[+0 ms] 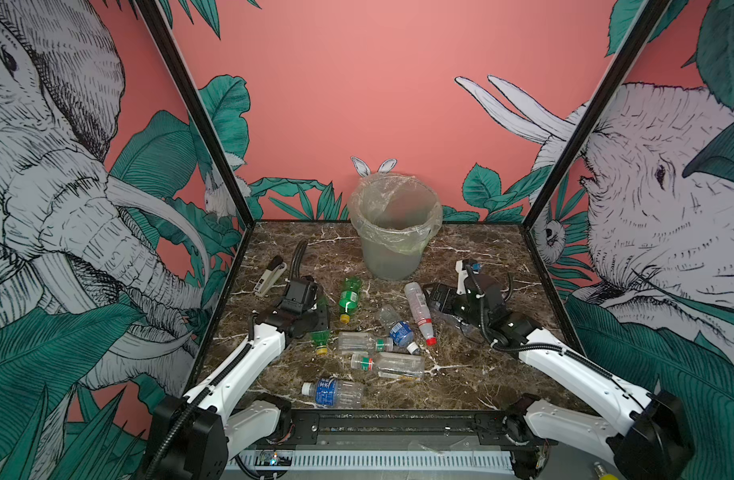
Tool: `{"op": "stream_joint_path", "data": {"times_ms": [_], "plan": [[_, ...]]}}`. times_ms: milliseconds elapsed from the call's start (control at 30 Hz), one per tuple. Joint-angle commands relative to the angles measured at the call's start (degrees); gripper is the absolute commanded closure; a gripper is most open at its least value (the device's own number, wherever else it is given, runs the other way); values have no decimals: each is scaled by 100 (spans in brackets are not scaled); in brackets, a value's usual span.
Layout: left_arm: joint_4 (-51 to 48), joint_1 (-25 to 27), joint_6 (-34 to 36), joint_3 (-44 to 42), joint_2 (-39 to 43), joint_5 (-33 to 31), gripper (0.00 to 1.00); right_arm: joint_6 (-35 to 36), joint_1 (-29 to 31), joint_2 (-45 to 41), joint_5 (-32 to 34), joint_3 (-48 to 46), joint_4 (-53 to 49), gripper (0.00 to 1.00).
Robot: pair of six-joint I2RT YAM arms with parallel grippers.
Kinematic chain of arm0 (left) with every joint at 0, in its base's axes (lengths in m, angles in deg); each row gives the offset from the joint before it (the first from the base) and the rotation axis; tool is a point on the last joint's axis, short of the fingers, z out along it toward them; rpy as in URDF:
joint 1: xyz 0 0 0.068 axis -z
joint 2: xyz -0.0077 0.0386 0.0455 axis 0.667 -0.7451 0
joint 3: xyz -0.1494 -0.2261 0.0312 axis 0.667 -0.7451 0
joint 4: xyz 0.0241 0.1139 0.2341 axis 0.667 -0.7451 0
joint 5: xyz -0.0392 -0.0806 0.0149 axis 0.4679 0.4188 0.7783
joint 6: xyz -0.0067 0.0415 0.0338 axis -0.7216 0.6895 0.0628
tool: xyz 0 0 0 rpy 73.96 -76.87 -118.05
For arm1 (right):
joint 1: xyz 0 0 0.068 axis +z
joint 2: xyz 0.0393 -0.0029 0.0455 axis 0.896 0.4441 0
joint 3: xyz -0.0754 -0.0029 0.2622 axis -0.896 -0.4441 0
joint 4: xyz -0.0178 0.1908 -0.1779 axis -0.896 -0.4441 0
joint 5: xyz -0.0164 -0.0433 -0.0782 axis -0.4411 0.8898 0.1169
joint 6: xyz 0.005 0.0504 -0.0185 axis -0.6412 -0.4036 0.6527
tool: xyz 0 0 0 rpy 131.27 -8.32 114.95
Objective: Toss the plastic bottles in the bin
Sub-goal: 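Close the left gripper on the green bottle and lift it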
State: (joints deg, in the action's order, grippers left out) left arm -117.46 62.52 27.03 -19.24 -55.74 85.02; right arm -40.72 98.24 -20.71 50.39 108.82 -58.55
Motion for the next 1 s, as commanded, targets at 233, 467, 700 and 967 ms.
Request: {"op": "stream_joint_path", "data": {"times_ms": [233,467,700,967], "plan": [[-257,-65,-109,468,247,277,49,-45,18,2,164,-157,-144,1],[10,-65,-251,653,475,712,49,-48,19,-119,270,-412,-284,1],[335,-69,-357,782,716,1095,49,-93,19,-253,334,-638,-341,1],[1136,-140,-587,869,891,1865,50,-131,19,-245,303,-670,-342,1]]}}
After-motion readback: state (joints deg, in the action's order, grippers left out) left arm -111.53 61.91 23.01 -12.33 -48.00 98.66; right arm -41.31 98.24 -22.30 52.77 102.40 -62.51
